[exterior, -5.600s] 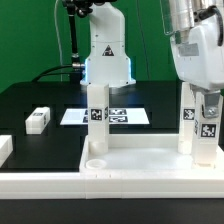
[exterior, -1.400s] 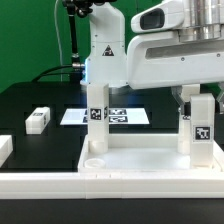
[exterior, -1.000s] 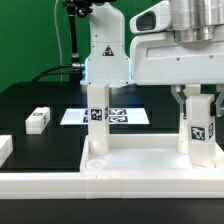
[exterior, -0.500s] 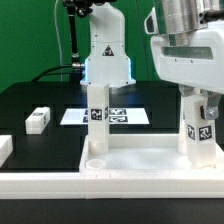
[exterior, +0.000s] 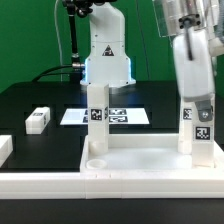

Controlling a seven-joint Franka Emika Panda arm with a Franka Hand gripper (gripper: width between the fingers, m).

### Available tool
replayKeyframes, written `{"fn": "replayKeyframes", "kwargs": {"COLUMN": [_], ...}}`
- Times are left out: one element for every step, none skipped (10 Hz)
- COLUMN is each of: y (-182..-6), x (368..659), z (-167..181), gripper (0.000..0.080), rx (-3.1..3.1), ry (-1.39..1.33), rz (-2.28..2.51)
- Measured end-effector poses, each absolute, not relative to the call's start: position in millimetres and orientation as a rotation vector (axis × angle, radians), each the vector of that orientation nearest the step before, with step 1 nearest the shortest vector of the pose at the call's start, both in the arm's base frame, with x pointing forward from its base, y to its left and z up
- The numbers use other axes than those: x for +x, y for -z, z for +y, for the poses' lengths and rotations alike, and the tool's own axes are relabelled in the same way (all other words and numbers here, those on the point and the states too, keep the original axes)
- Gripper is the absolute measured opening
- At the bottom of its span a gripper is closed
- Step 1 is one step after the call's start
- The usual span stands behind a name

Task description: Assemble desk

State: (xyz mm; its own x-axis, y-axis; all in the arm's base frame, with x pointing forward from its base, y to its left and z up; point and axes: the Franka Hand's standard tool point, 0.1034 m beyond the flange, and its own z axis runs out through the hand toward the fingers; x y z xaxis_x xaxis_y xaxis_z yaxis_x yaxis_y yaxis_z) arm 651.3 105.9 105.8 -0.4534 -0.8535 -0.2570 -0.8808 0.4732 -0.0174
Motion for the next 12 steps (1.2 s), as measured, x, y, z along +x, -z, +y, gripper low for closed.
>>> {"fn": "replayKeyframes", "kwargs": {"y": [-105.1,-104.2,-103.8,-103.5,-103.1,-103.9,-105.8,-104.9,-104.7,-104.7,-104.6,-105.6], "x": [652.0,651.1,651.0,650.9,650.9,651.5,652.8,653.0,652.9,652.9,652.9,649.5], "z": [107.9,108.3,108.3,108.4,108.3,106.6,107.0,106.8,106.4,106.1,106.2,107.8], "gripper": [0.0291,0.0291,0.0291,0.0486,0.0594,0.0594,0.0637,0.0646,0.0646,0.0649,0.0649,0.0649], "rx": [-1.378,-1.445,-1.473,-1.477,-1.554,-1.859,-2.03,-2.054,-2.131,-2.172,-2.266,-2.49], "ry": [-0.162,-0.156,-0.152,-0.151,-0.139,-0.115,-0.103,-0.091,-0.076,-0.068,-0.048,-0.044], "rz": [2.529,2.492,2.476,2.473,2.424,2.212,2.048,2.021,1.939,1.891,1.776,1.52]}}
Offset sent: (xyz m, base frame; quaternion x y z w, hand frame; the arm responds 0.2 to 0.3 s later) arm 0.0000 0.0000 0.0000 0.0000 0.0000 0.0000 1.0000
